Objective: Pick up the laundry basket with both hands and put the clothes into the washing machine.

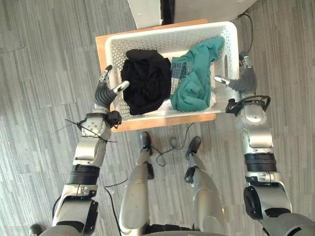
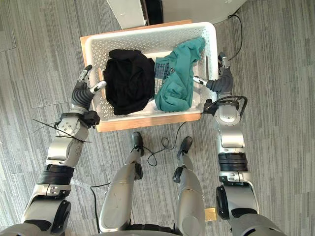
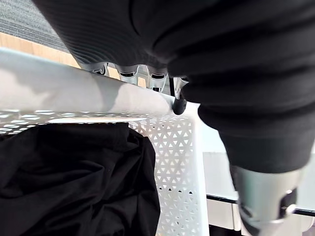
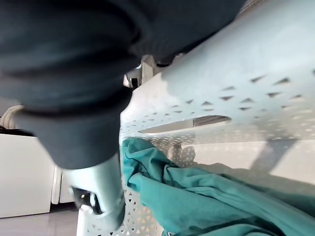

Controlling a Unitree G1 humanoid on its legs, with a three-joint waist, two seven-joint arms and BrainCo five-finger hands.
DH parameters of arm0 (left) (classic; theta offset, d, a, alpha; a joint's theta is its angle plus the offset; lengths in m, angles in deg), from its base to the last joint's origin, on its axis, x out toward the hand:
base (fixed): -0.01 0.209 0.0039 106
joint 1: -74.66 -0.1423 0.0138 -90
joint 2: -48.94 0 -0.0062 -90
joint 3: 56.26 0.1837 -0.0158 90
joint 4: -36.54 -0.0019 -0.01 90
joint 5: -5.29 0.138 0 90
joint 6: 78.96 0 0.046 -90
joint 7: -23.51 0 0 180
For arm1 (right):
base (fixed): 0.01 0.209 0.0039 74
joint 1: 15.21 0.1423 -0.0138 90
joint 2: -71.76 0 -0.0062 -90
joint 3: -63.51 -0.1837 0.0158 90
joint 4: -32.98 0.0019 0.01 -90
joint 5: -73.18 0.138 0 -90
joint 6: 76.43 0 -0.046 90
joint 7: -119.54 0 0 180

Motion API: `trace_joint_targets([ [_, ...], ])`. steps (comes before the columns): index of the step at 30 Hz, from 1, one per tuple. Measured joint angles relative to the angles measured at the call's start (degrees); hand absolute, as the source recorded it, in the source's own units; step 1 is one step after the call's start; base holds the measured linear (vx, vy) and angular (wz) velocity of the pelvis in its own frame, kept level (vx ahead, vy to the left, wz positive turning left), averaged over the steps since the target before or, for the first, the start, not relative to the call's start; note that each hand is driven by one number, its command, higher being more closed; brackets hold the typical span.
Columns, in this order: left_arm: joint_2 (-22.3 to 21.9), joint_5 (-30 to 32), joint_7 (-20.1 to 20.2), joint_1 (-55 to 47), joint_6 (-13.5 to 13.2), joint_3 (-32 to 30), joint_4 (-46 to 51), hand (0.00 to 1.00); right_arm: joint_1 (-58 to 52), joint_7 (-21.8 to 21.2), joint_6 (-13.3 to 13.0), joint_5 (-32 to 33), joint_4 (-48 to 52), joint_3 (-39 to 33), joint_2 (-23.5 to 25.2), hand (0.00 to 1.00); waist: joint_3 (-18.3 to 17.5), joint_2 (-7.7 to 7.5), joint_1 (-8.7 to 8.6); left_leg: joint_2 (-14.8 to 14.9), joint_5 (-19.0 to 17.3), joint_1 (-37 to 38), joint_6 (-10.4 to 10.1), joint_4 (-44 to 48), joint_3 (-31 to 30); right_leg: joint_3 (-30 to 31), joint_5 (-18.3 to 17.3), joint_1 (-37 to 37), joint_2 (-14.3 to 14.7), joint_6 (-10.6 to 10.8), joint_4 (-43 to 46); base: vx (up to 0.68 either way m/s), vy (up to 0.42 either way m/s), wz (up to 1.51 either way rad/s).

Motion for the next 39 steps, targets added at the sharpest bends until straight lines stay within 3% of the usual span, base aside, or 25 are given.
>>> trace_joint_targets([
  [5, -5.5, 12.9, -2.9, 1.7, 2.8, -4.5, -0.3, 0.00, -0.1, 0.0, 0.0, -0.9, 0.0, -0.1, 0.4, 0.00, -0.1, 0.18, -0.12, -0.1, 0.0, 0.0, 0.0, -0.1, -0.1, 0.6, 0.6, 0.0, 0.3, -0.1, -0.8, 0.00, -0.014, -0.05],
  [11, -9.1, 18.7, -5.8, 1.8, 3.5, -9.5, 0.7, 0.00, -0.3, 0.1, 0.0, -1.1, 0.0, -2.0, 2.4, 0.00, -0.1, 0.20, -0.31, -0.2, 0.4, 0.1, 0.4, -1.2, -0.1, 0.6, 1.1, 0.0, 0.6, 0.0, -1.8, 0.00, 0.000, 0.00],
  [16, -13.2, 19.2, -9.1, 1.9, 4.6, -14.5, 2.5, 0.00, -0.2, 0.2, 0.0, -1.2, 0.0, -3.8, 3.7, 0.00, -0.1, 0.20, -0.29, -0.2, 1.4, 0.2, 0.6, -3.0, -0.6, -0.3, 1.1, 0.0, 0.8, 0.0, -2.4, 0.03, -0.023, 0.06],
  [22, -15.9, 19.5, -12.8, 1.9, 3.3, -15.1, 3.3, 0.00, -0.2, 1.3, -0.2, -1.1, 0.0, -3.9, 4.3, 0.00, -0.1, 0.20, -0.47, -0.3, 1.5, 0.2, 0.6, -3.5, -0.8, -0.5, 1.1, 0.0, 0.8, 0.0, -2.5, 0.01, -0.004, 0.01],
  [29, -15.3, 16.6, -14.0, 1.4, -0.6, -12.0, 6.1, 0.00, -0.2, 2.3, -1.7, -1.1, -0.3, -2.6, 4.3, 0.00, -0.1, 0.19, -1.48, -0.5, 2.5, 0.4, 0.6, -4.9, -1.3, -1.0, 1.1, -0.1, 0.8, 0.0, -2.6, 0.00, -0.009, 0.03],
  [39, -15.4, 16.6, -14.7, 1.6, -2.1, -10.9, 11.9, 0.00, 0.2, 2.3, -1.9, -1.0, -1.0, -2.7, 3.5, 0.00, -0.1, 0.19, -1.57, -0.6, 3.1, 0.3, 0.6, -6.0, -1.3, -1.3, 1.1, -0.5, 0.9, 0.0, -2.6, 0.00, -0.003, 0.01],
])
